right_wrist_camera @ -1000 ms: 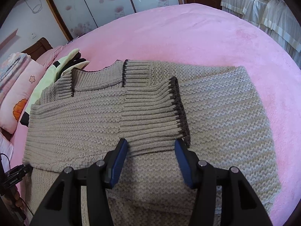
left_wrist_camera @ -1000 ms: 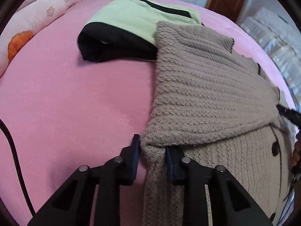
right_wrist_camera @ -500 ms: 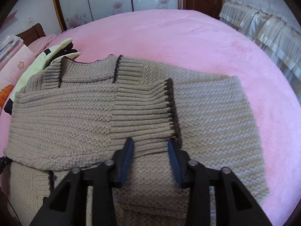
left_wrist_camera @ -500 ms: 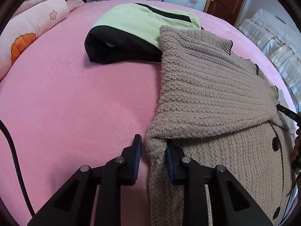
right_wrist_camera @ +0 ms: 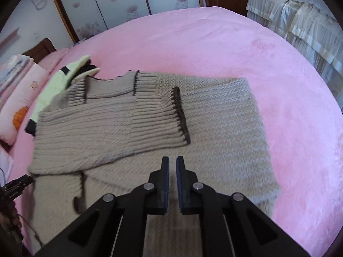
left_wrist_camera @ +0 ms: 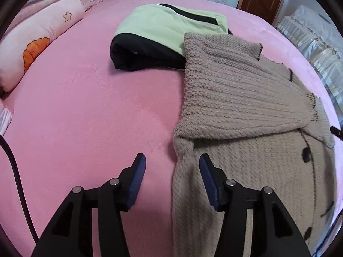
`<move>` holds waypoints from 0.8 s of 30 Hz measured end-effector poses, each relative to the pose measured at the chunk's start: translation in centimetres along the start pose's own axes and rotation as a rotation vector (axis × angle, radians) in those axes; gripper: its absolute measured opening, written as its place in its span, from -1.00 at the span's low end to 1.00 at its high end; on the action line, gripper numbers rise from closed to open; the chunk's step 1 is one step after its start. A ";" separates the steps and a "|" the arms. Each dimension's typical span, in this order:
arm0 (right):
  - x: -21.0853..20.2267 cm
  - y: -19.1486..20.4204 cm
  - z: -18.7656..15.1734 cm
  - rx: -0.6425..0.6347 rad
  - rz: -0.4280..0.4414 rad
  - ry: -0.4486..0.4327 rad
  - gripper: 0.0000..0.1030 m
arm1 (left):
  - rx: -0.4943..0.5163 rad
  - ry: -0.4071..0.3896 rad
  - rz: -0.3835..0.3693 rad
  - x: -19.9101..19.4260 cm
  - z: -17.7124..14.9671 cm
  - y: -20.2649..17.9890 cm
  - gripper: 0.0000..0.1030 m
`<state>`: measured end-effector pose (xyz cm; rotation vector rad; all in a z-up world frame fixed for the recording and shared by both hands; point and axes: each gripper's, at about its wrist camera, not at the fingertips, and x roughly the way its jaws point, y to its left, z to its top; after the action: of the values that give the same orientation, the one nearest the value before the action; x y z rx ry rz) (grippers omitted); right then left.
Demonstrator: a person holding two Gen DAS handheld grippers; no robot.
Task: Fold large clothes
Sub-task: 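Move both grippers to the cardigan hem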
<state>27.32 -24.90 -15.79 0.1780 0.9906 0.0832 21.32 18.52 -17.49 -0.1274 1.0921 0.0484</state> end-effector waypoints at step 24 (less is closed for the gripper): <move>-4.3 5.5 -13.1 -0.198 0.010 -0.019 -0.04 | -0.022 -0.010 -0.080 -2.9 -12.1 -9.1 0.16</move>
<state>14.06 -18.69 -18.29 0.0026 0.9562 0.1879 10.29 7.98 -19.71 -0.1904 1.0757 -0.0112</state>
